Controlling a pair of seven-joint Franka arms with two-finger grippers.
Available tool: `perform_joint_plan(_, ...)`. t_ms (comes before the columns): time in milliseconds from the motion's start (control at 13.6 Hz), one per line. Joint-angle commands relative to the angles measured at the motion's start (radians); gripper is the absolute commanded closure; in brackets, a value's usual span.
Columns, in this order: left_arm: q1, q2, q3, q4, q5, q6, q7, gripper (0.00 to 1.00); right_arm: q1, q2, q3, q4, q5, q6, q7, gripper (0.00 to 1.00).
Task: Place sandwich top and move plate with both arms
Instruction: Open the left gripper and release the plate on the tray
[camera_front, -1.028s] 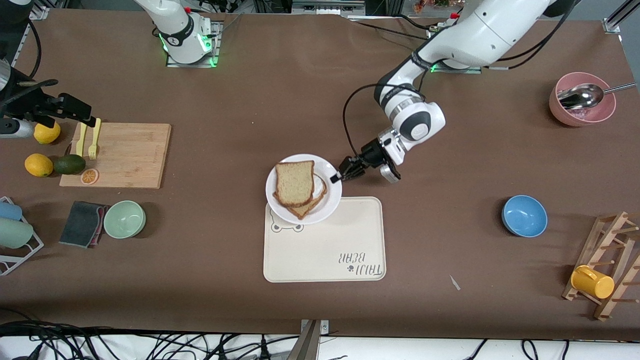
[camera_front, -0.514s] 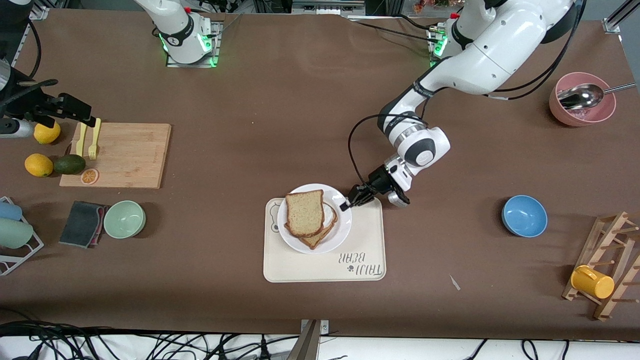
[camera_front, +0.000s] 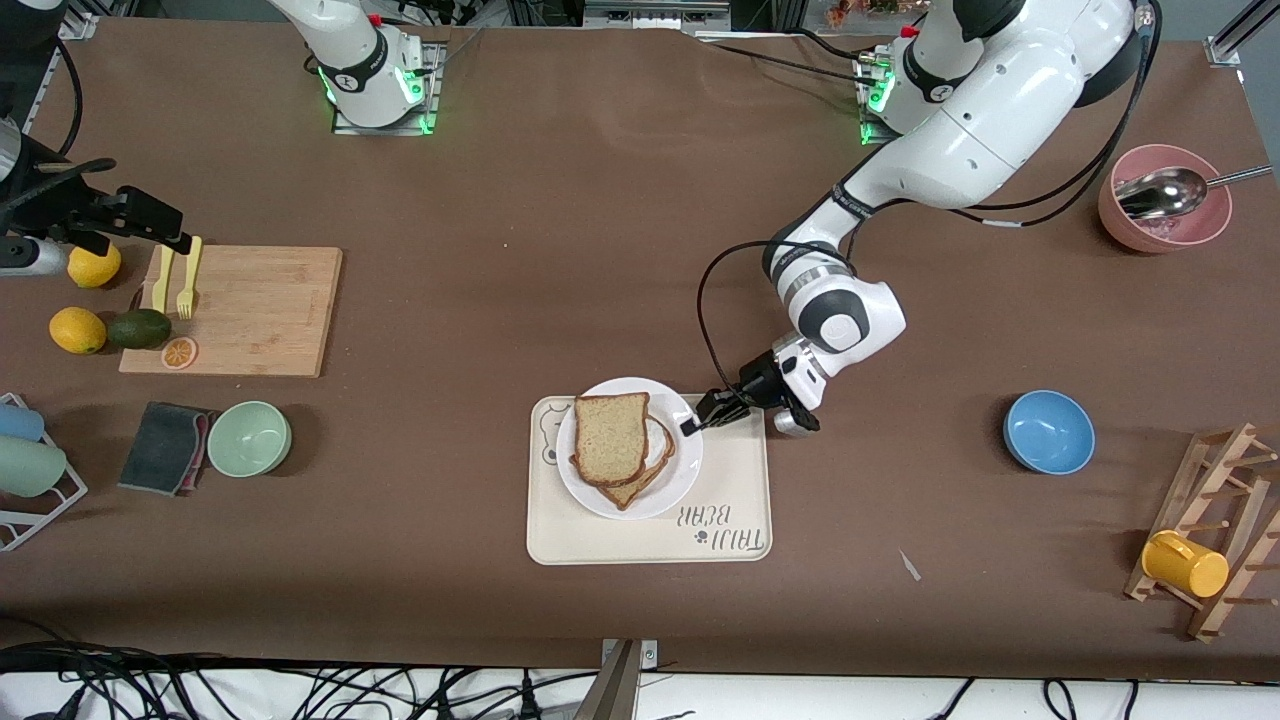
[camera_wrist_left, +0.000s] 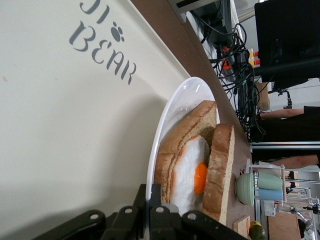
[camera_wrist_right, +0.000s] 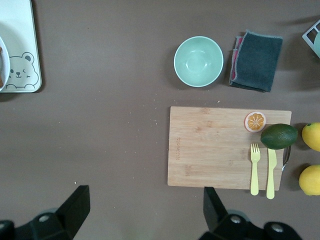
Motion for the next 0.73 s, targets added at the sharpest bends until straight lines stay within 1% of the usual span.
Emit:
perform_joint_plan(0,-0.023,0.034,0.011,0.047,0.033,0.011,-0.037,1.0,0.002,-0.007,0.001,0.004,-0.002,-0.011,0.01,0.0)
perform_joint_plan(147,-0.041,0.037,0.04,0.067,0.03,0.011,-0.037,1.0,0.002,-0.009,0.001,0.004,-0.002,-0.011,0.01,0.0)
perform_joint_plan(441,-0.04,0.043,0.044,0.073,0.028,0.009,-0.038,1.0,0.002,-0.009,0.001,0.004,0.0,-0.011,0.01,0.0)
perform_joint_plan(514,-0.035,0.042,0.044,0.073,0.028,0.009,-0.038,0.94,0.003,-0.009,0.001,0.004,0.0,-0.013,0.01,0.0)
perform_joint_plan(587,-0.032,0.04,0.044,0.073,0.028,0.008,-0.038,0.77,0.002,-0.009,0.001,0.004,0.0,-0.013,0.01,0.0)
perform_joint_plan(661,-0.03,0.039,0.044,0.073,0.028,0.008,-0.038,0.72,0.002,-0.009,0.001,0.004,0.0,-0.013,0.01,0.0)
